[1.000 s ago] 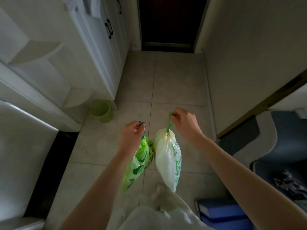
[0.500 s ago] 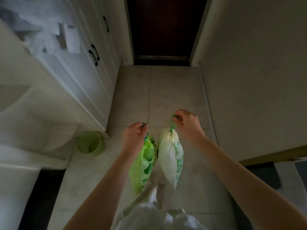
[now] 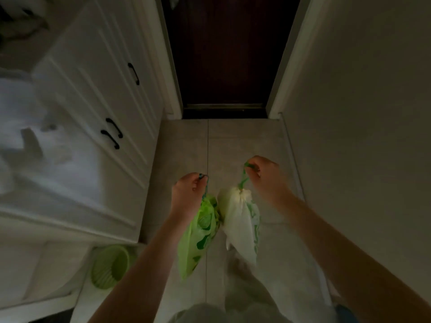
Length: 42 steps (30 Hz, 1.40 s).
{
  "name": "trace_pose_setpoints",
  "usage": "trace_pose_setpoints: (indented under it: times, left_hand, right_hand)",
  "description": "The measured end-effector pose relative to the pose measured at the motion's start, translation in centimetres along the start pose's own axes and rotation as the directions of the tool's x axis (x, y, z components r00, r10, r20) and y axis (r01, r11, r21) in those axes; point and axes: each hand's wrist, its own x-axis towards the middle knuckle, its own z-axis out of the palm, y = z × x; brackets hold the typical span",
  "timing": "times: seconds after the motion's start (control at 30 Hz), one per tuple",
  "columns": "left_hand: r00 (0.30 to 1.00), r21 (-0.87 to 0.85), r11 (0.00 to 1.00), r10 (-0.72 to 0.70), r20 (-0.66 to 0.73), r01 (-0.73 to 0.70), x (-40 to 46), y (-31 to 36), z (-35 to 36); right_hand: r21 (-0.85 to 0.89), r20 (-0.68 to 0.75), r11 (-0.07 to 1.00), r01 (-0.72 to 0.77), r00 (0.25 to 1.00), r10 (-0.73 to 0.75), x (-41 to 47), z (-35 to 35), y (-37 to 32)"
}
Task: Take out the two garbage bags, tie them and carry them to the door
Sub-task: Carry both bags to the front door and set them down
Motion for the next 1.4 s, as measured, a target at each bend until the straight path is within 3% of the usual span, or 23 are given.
trace_pose_setpoints:
  times: [0.2, 0.43, 1.0, 1.2, 1.4]
  left_hand:
    - [0.992, -0.096, 0.989, -0.119, -0.033, 0.115, 13.0, 1.5, 2.7]
    - [0.995, -0.057, 0.996, -0.074, -0.072, 0.070, 27.0, 3.4, 4.1]
    - [0.985, -0.135, 0.978, -0.149, 0.088, 0.160, 60.9, 2.3, 7.4]
    - [0.956, -0.176, 0.941, -0.293, 0.015, 0.291, 69.9, 1.0, 9.0]
    - [0.869, -0.223, 0.856, -0.491, -0.066, 0.466, 77.3, -0.8, 11.3]
  right_hand:
    - [0.049, 0.062, 0.996, 0.075, 0.995, -0.078, 14.1, 0.0, 1.6]
    - [0.100, 0.083, 0.988, 0.119, 0.988, -0.127, 29.3, 1.1, 2.6]
    - [0.093, 0.127, 0.994, 0.055, 0.990, -0.066, 63.5, 6.9, 4.3]
    - [0.115, 0.197, 0.992, 0.052, 0.978, -0.074, 73.9, 9.0, 5.2]
    - [0.143, 0.391, 0.984, 0.104, 0.908, -0.153, 84.6, 12.2, 5.9]
